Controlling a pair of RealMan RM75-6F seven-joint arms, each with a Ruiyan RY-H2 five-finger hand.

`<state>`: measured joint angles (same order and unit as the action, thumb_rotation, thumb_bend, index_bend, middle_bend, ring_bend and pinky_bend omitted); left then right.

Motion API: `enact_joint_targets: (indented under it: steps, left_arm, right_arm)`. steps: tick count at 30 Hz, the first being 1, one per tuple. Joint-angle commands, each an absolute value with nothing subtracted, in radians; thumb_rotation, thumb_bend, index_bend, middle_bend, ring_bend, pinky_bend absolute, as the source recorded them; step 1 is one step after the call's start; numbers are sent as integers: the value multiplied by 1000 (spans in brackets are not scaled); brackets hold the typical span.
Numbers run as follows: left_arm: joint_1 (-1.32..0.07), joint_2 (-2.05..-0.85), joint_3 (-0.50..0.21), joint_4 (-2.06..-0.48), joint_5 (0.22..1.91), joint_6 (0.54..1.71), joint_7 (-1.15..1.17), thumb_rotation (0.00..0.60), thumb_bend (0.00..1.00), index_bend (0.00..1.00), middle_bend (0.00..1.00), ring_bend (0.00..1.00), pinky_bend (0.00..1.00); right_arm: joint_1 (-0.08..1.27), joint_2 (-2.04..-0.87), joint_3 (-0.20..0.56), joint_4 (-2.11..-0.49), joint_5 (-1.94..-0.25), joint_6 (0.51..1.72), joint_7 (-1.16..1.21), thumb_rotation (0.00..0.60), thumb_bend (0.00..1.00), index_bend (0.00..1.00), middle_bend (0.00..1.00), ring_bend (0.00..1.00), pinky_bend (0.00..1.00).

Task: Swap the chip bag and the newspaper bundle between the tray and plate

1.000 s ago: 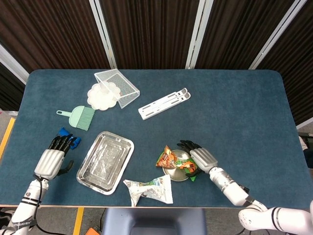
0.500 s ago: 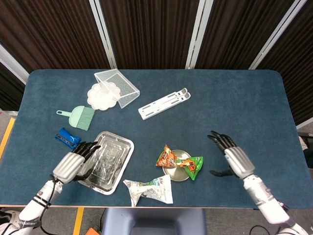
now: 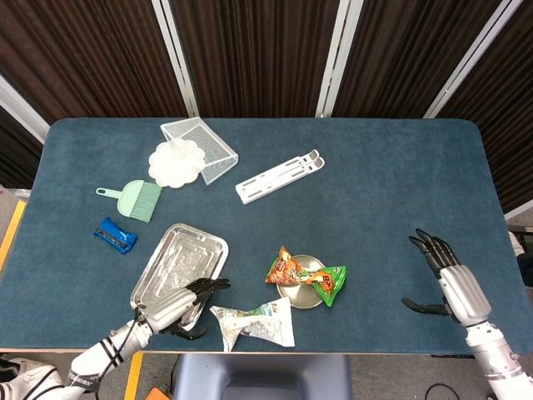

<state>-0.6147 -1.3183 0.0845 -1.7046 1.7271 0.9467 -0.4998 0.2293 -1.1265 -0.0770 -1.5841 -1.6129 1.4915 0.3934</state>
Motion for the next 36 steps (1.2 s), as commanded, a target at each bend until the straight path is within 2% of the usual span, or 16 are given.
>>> enact_joint_targets:
  steps: [1, 8, 19, 21, 22, 23, 24, 26, 29, 32, 36]
  left_arm:
    - [-646, -1386, 96, -1703, 1729, 905, -472, 600, 415, 0, 0, 0, 0]
    - [-670, -1463, 80, -1715, 1681, 860, -377, 600, 401, 0, 0, 0, 0]
    - [-686, -1585, 45, -1607, 1557, 801, -183, 600, 401, 0, 0, 0, 17]
    - [-684, -1599, 39, -1590, 1547, 810, -144, 600, 395, 0, 43, 14, 119]
    - [-680, -1610, 34, -1580, 1543, 824, -122, 600, 393, 11, 106, 50, 203]
    - [-675, -1621, 30, -1571, 1541, 839, -109, 600, 399, 69, 209, 119, 299]
    - [-671, -1630, 27, -1562, 1540, 853, -98, 600, 403, 121, 265, 166, 352]
    - [-656, -1656, 17, -1538, 1540, 895, -80, 600, 437, 324, 443, 326, 524]
    - [-642, -1682, 11, -1513, 1546, 939, -80, 600, 537, 457, 620, 495, 708]
    - [-637, -1693, 14, -1495, 1569, 971, -99, 600, 598, 513, 701, 569, 787]
    - [-639, -1690, 9, -1491, 1592, 1003, -121, 600, 614, 523, 730, 592, 809]
  right_arm:
    - [225, -1109, -57, -1579, -1588, 1473, 428, 600, 40, 0, 0, 0, 0]
    - [222, -1089, -50, -1575, -1602, 1460, 474, 600, 40, 0, 0, 0, 0]
    - [217, -1071, -59, -1575, -1648, 1453, 515, 600, 40, 0, 0, 0, 0]
    - [218, -1068, -57, -1575, -1646, 1447, 518, 600, 40, 0, 0, 0, 0]
    - [218, -1068, -56, -1575, -1647, 1444, 516, 600, 40, 0, 0, 0, 0]
    - [218, -1068, -56, -1575, -1647, 1441, 514, 600, 40, 0, 0, 0, 0]
    - [218, -1068, -56, -1576, -1647, 1438, 513, 600, 41, 0, 0, 0, 0]
    - [219, -1069, -56, -1577, -1648, 1431, 506, 600, 41, 0, 0, 0, 0]
    - [223, -1073, -55, -1579, -1645, 1416, 493, 600, 40, 0, 0, 0, 0]
    - [225, -1075, -53, -1581, -1641, 1402, 485, 600, 39, 0, 0, 0, 0]
    - [225, -1078, -51, -1585, -1635, 1391, 468, 600, 40, 0, 0, 0, 0]
